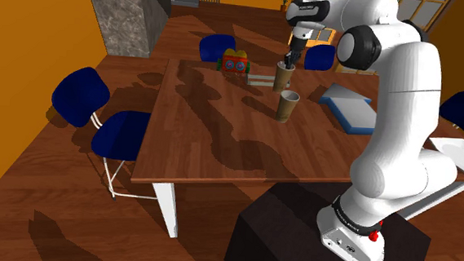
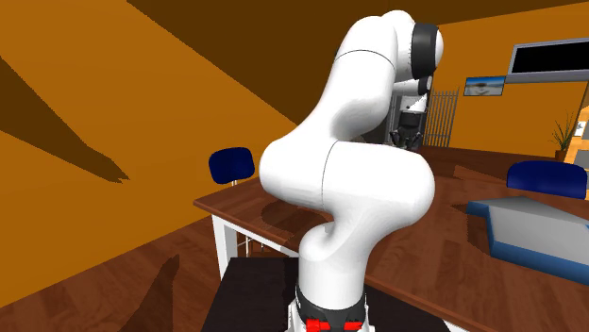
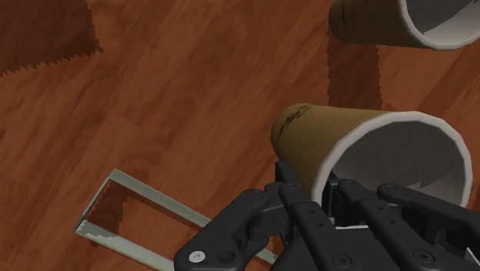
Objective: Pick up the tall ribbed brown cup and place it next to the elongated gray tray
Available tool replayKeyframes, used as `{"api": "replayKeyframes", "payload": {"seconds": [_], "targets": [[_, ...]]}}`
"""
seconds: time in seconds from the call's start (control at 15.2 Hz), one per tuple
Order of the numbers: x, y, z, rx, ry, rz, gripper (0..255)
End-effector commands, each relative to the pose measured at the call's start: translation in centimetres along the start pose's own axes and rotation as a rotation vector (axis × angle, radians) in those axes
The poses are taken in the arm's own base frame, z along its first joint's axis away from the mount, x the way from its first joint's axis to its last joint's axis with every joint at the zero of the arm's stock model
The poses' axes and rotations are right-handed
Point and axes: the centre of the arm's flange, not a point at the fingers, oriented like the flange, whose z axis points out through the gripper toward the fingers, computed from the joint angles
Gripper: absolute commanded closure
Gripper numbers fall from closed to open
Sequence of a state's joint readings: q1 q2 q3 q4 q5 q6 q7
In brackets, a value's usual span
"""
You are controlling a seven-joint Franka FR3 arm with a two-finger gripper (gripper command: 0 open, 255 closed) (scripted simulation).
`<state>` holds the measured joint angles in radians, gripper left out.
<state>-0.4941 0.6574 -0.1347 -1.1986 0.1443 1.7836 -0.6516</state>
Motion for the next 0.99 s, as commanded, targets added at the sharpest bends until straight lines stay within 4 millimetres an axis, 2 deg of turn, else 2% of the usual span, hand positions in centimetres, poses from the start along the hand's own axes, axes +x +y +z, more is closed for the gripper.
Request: {"api": "replayKeyframes", "payload": {"seconds": [0.0, 0.66, 0.92], "targets": [[0.0, 0.1, 1.0, -0.001, 0.001, 0.000, 255], [0.1, 0.6, 6.3, -0.001, 0.001, 0.000, 255], [0.1, 0.6, 6.6, -0.001, 0.001, 0.000, 255]]}}
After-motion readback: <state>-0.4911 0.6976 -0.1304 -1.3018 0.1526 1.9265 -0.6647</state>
